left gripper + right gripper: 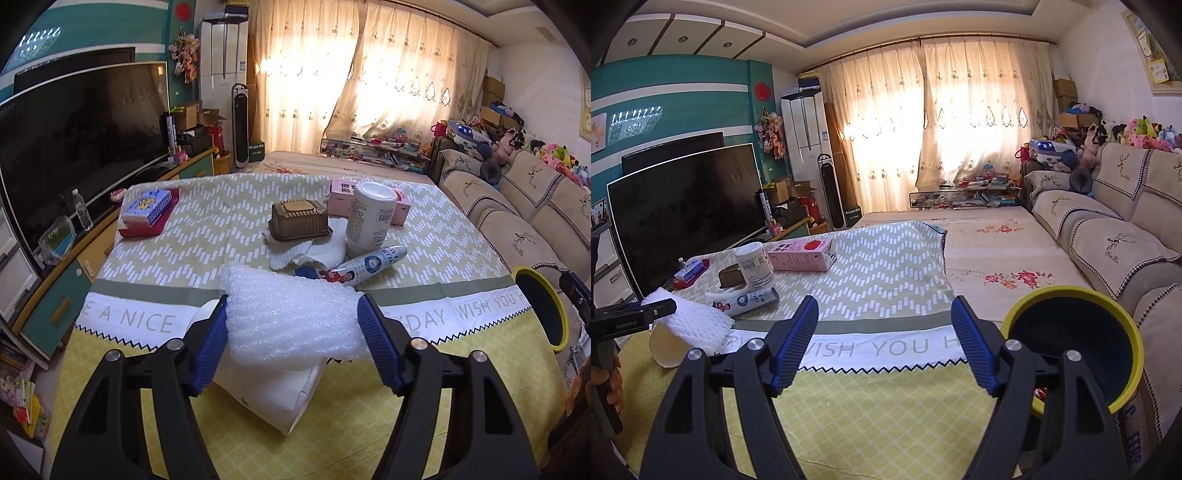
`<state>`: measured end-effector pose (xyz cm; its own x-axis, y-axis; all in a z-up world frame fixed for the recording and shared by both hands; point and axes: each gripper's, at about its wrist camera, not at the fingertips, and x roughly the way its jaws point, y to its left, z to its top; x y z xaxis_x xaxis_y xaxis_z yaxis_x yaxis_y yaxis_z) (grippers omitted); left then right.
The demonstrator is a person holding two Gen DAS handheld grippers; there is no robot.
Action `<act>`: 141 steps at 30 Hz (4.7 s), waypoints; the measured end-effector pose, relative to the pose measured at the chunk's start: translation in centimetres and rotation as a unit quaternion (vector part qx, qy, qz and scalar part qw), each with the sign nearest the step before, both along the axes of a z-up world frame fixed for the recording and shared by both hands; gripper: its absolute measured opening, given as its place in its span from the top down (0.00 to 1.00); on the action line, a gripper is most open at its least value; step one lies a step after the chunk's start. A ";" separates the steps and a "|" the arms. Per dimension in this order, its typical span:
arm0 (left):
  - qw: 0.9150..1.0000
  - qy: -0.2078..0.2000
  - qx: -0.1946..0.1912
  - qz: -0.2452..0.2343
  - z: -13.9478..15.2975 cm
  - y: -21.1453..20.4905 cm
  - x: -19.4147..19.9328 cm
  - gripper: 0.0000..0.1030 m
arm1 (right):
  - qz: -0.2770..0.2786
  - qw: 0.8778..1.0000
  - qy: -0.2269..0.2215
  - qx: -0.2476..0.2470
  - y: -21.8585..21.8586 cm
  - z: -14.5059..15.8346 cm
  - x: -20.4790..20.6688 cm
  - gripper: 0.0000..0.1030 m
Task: Collect trash
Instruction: 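Grasp the white bubble-wrap foam net with the left gripper, then carry the foam net with the left gripper over the bin and release, then grasp the white paper cup by its rim with the right gripper, then carry the paper cup with the right gripper into the bin and release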
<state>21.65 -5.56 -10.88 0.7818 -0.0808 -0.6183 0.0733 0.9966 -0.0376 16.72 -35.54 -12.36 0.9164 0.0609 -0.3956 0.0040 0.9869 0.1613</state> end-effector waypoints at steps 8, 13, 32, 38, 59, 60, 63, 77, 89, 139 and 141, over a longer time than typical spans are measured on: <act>0.999 -0.025 0.007 -0.026 1.1 -0.9 -0.4 0.84 | -0.001 1.000 0.004 0.003 -0.1 -0.3 0.2 0.32; 0.998 -0.045 -0.004 -0.048 2.2 -1.9 -1.2 0.86 | -0.003 1.000 0.005 0.009 -0.4 -0.3 0.2 0.32; 0.988 -0.082 0.006 -0.129 5.3 -9.2 -2.6 0.87 | -0.071 0.997 -0.032 0.003 -4.8 1.6 -3.4 0.32; 0.983 -0.084 -0.001 -0.163 5.6 -13.1 -1.6 0.87 | -0.122 0.992 -0.042 -0.003 -8.4 2.1 -5.8 0.32; 0.934 -0.053 0.021 -0.353 3.1 -37.1 2.9 0.86 | -0.242 0.970 -0.016 0.014 -19.2 -0.9 -10.4 0.31; 0.932 -0.051 0.022 -0.359 3.0 -38.0 3.0 0.86 | -0.247 0.969 -0.015 0.015 -19.6 -1.0 -10.6 0.31; 0.926 -0.053 0.031 -0.372 2.1 -41.3 3.2 0.85 | -0.255 0.967 -0.009 0.017 -20.5 -1.2 -10.9 0.31; 0.943 -0.048 0.006 -0.330 2.9 -36.4 1.4 0.26 | -0.241 0.970 0.000 0.035 -20.6 -2.1 -10.3 0.27; 0.983 -0.065 -0.030 -0.168 6.0 -14.3 -5.5 0.08 | -0.102 0.994 0.008 0.043 -12.0 -0.9 -5.5 0.27; 0.998 -0.039 -0.042 0.009 1.9 5.6 -10.8 0.06 | 0.231 0.969 0.088 0.032 12.5 1.8 2.5 0.97; 0.999 -0.036 -0.039 0.001 1.9 4.8 -10.5 0.06 | 0.197 0.977 0.080 0.032 9.8 1.9 2.0 0.97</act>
<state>11.10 -0.77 -9.02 0.8247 -0.1243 -0.5517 0.0762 0.9911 -0.1094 18.73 -25.69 -10.44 0.7435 0.4265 -0.5151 -0.3448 0.9044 0.2512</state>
